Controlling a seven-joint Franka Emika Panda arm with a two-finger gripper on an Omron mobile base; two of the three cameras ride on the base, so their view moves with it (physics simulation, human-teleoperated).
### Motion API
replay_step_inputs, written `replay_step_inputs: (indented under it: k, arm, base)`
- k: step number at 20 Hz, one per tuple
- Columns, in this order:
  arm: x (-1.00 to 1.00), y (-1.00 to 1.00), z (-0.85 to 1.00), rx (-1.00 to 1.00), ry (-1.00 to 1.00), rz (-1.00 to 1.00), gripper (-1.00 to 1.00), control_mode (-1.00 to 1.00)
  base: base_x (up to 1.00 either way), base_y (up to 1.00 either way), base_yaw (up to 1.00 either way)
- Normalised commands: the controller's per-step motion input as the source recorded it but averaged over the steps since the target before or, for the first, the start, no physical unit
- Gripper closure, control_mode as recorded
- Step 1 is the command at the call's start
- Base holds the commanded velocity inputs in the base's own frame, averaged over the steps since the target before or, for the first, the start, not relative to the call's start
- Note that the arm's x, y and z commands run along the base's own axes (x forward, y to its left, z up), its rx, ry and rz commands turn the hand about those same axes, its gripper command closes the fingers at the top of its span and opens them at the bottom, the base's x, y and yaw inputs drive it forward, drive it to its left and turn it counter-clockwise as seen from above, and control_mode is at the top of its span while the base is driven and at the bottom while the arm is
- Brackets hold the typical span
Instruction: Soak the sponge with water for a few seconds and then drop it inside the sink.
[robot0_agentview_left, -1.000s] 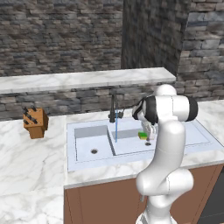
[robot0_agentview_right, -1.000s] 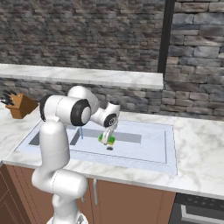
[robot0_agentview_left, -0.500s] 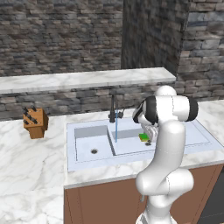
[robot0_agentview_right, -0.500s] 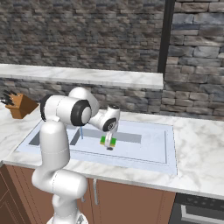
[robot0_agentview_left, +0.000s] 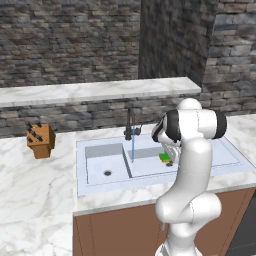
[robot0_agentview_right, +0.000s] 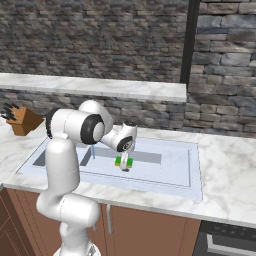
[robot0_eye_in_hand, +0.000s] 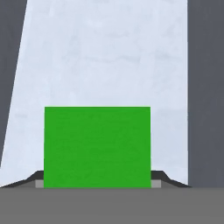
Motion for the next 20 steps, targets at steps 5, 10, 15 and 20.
replay_step_inputs:
  k: [5,10,15,20]
  arm:
    - [0.0,0.0,0.0,0.0,0.0,0.0,-1.0,-1.0]
    - [0.0,0.0,0.0,0.0,0.0,0.0,-1.0,-1.0]
    - [-0.05,-0.03,0.17,0.0,0.0,0.0,-1.0,-1.0]
    - [-0.19,0.0,0.77,0.0,-0.01,0.0,-1.0,-1.0]
  base:
    - [0.0,0.0,0.0]
    - [0.0,0.0,0.0]
    - [0.0,0.0,0.0]
    - [0.0,0.0,0.0]
